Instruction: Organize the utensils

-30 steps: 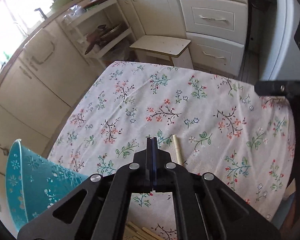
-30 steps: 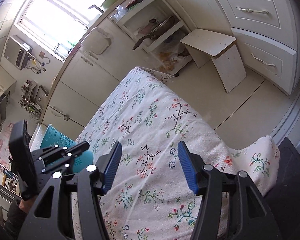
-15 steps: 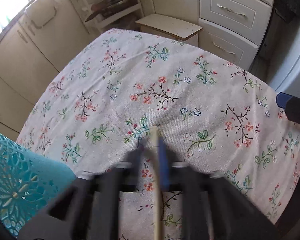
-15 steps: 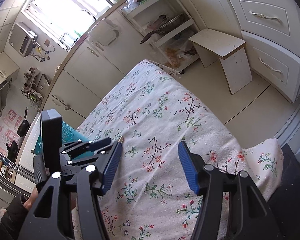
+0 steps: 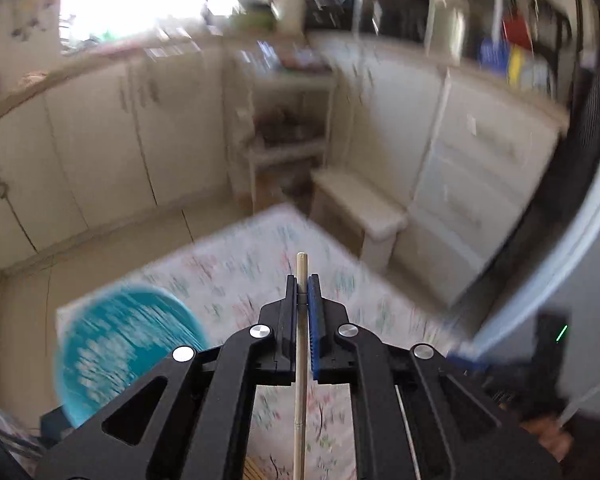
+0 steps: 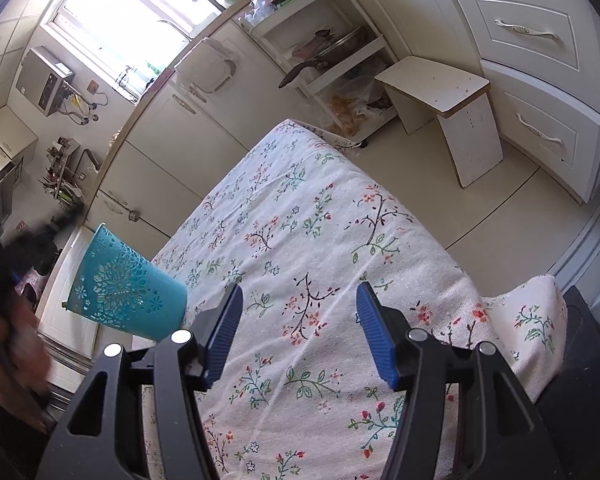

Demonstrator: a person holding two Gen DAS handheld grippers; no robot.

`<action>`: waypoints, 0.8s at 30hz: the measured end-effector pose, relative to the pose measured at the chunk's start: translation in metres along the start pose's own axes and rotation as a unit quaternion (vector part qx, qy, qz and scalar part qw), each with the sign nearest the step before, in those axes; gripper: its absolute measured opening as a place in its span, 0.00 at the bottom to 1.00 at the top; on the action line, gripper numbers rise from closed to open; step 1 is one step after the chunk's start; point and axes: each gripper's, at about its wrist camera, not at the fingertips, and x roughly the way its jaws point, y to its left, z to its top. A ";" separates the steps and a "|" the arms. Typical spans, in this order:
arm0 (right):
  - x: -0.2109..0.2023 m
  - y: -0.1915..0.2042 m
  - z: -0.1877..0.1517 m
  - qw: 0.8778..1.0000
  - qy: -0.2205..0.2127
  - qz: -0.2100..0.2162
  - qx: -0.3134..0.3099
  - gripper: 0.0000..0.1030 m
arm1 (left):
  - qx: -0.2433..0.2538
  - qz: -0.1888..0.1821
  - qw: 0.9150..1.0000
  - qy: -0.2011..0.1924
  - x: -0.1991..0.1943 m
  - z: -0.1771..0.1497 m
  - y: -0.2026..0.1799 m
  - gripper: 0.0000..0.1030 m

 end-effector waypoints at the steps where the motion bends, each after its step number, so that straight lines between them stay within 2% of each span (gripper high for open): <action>1: 0.000 0.001 0.000 1.000 0.000 -0.002 -0.001 0.56 | -0.018 0.005 0.999 -0.032 -0.019 0.012 0.012 0.05; 2: 0.000 0.001 0.000 1.000 -0.001 -0.003 -0.002 0.56 | -0.036 0.017 0.997 -0.069 -0.040 0.024 0.026 0.05; 5: 0.000 0.003 -0.001 1.000 -0.001 -0.006 -0.007 0.56 | -0.066 0.054 0.986 -0.143 -0.074 0.035 0.056 0.05; 8: 0.002 0.006 -0.002 1.000 0.001 -0.012 -0.017 0.56 | -0.095 0.088 0.974 -0.186 -0.084 0.032 0.087 0.05; 12: 0.006 0.010 -0.005 0.999 0.006 -0.018 -0.031 0.56 | -0.122 0.128 0.962 -0.206 -0.068 0.021 0.114 0.05; 16: 0.009 0.012 -0.007 0.999 0.009 -0.023 -0.039 0.56 | -0.122 0.164 0.953 -0.221 -0.050 0.016 0.123 0.05; 20: 0.011 0.013 -0.007 0.999 0.011 -0.024 -0.045 0.56 | -0.128 0.170 0.955 -0.206 -0.038 0.005 0.128 0.05; 24: 0.012 0.015 -0.009 0.998 0.014 -0.023 -0.051 0.56 | -0.119 0.175 0.961 -0.181 -0.034 -0.013 0.123 0.05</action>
